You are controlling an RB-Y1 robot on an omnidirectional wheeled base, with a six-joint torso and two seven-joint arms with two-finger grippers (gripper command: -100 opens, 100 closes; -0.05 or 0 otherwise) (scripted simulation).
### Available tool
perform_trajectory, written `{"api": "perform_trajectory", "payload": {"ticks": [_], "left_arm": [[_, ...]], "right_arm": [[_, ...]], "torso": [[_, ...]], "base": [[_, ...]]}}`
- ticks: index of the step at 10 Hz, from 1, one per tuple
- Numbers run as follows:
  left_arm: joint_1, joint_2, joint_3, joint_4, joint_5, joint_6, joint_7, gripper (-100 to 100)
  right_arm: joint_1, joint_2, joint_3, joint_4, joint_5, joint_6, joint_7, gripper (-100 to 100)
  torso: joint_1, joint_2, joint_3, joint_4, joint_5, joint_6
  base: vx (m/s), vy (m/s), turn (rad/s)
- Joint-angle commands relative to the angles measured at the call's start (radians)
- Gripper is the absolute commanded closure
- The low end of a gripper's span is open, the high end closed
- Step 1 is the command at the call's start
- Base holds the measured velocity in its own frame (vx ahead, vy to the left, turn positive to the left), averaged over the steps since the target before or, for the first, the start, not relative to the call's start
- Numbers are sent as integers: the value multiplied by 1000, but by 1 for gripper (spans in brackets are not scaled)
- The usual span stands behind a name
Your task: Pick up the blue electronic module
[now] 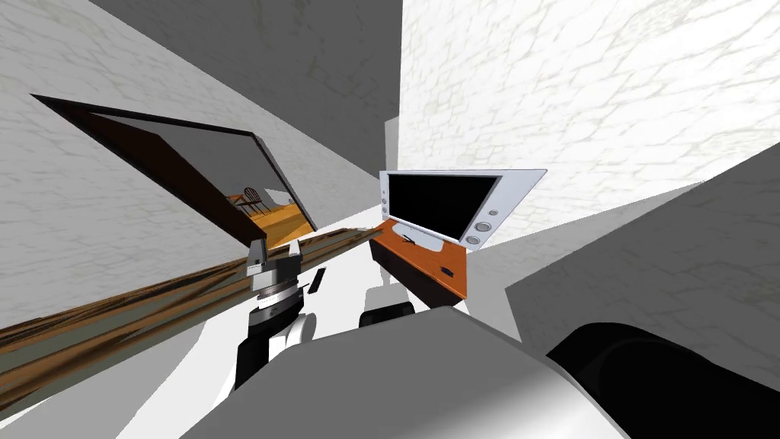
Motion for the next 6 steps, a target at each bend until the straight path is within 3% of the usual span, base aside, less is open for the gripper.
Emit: {"api": "perform_trajectory", "payload": {"ticks": [1, 6], "left_arm": [[0, 0, 0, 0, 0, 0, 0, 0], [0, 0, 0, 0, 0, 0, 0, 0]], "right_arm": [[-1, -25, 16, 50, 31, 19, -2, -100], [9, -71, 34, 215, 102, 26, 5, -100]], "torso": [[0, 0, 0, 0, 0, 0], [-2, -3, -2, -1, 0, 1]], "base": [[91, -41, 362], [108, -56, 287]]}}
